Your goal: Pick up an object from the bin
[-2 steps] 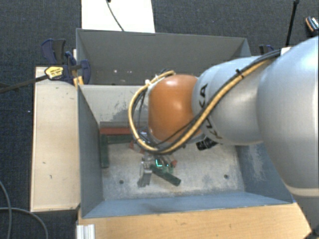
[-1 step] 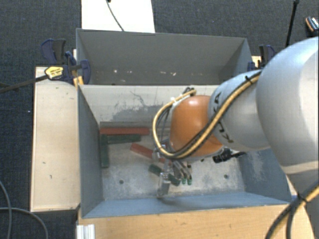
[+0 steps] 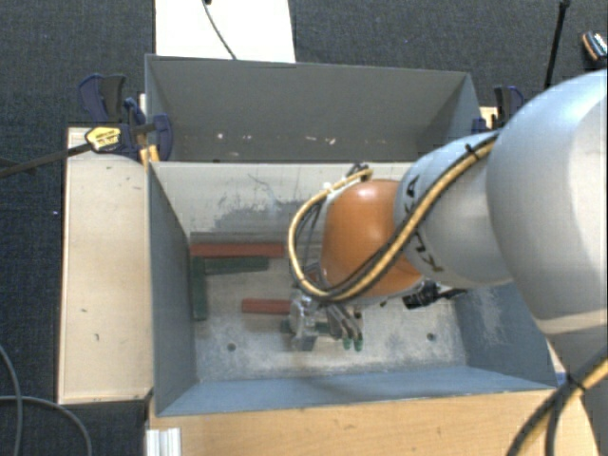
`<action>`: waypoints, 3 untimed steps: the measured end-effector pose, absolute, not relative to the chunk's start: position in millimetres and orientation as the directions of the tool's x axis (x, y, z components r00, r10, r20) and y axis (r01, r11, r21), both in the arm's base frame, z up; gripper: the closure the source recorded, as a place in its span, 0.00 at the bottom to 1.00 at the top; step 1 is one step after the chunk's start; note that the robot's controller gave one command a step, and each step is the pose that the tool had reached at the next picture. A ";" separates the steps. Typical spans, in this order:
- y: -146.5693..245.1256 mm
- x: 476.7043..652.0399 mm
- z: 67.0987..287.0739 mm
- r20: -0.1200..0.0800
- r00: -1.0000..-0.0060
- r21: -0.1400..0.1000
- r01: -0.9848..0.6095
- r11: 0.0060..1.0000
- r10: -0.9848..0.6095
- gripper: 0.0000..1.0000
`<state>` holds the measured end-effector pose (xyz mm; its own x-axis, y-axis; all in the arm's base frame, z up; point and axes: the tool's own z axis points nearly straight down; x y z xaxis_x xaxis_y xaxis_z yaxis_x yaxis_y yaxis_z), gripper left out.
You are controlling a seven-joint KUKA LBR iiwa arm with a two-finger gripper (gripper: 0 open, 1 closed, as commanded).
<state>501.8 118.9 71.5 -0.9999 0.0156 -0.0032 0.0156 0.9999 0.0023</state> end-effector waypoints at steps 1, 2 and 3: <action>118.5 501.3 70.7 -0.001 -1.000 0.001 0.020 1.000 0.020 0.00; 131.3 577.3 71.1 -0.006 -0.986 0.000 -0.168 0.986 -0.168 0.00; 131.2 576.2 70.7 -0.003 -0.987 0.001 -0.162 0.987 -0.162 1.00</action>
Offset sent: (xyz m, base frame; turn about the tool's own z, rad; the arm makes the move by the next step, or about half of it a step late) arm 0.0000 0.0000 0.0000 0.0000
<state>576.2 131.2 70.7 -0.9868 -0.1621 -0.0029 -0.1621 0.9868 0.0013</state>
